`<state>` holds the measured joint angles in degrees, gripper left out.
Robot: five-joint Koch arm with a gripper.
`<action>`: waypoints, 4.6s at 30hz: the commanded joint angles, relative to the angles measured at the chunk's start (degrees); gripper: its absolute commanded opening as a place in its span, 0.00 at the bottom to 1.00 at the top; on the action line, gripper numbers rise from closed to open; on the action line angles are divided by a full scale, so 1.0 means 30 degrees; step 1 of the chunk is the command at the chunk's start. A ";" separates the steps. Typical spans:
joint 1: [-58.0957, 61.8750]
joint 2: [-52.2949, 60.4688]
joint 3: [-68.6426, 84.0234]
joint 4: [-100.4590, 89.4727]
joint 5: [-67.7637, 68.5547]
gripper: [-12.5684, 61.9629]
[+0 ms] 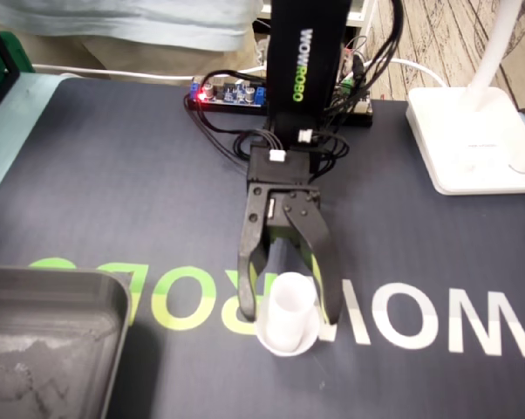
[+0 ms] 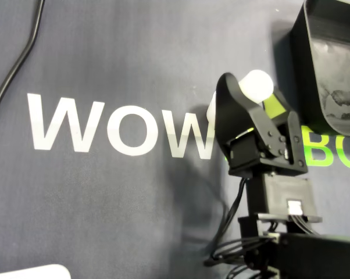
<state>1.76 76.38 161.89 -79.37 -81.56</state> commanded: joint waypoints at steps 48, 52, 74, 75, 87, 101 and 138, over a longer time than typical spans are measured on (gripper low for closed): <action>-0.0967 -0.2373 -0.2461 -0.1816 0.0498 0.20; -0.1143 -0.2373 -0.2520 -0.1816 0.0645 0.18; 0.0938 1.0020 -0.4219 1.1104 0.3457 0.18; 0.1260 1.0840 -0.4951 1.2803 0.4277 0.18; 0.5449 1.0576 -1.2334 1.9189 1.1016 0.18; 1.0137 0.2227 -2.4609 2.2998 2.6367 0.18; 1.1631 -0.7676 -2.7041 1.6611 4.6143 0.18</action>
<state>37.35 52.21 85.17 -25.14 56.16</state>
